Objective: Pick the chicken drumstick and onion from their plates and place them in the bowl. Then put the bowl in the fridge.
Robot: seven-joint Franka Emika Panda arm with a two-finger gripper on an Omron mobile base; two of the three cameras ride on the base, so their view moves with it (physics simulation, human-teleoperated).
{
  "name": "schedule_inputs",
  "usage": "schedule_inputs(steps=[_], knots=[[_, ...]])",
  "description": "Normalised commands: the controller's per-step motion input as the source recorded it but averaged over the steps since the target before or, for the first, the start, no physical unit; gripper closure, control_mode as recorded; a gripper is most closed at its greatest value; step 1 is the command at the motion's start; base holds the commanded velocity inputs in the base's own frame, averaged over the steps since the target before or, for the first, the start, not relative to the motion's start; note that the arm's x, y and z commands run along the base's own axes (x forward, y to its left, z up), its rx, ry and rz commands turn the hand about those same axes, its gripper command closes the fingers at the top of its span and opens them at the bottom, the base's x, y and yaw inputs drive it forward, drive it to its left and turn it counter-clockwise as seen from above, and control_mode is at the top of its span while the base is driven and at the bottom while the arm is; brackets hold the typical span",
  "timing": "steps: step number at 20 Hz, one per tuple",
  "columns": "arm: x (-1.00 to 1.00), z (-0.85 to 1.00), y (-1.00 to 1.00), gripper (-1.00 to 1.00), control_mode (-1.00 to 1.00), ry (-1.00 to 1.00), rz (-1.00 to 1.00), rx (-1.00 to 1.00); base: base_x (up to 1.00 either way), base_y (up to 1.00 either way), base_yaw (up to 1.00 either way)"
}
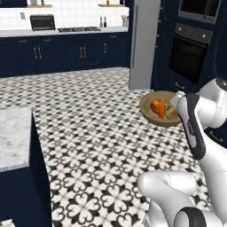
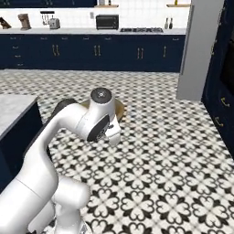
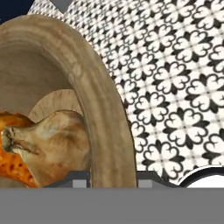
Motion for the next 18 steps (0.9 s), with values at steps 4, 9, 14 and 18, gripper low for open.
schedule_inputs(steps=[4, 9, 14, 18], knots=[[0.0, 0.0, 0.0, 1.0, 1.0, 0.0, 0.0, 0.0, 1.0, -0.52, 0.33], [0.0, 0.0, 0.0, 1.0, 1.0, 0.0, 0.0, 0.0, 1.0, -0.57, 0.24], [0.0, 0.0, 0.0, 1.0, 1.0, 0.0, 0.0, 0.0, 1.0, -0.29, 0.1], [0.0, 0.0, 0.0, 1.0, 1.0, 0.0, 0.0, 0.0, 1.0, -0.01, 0.0]])
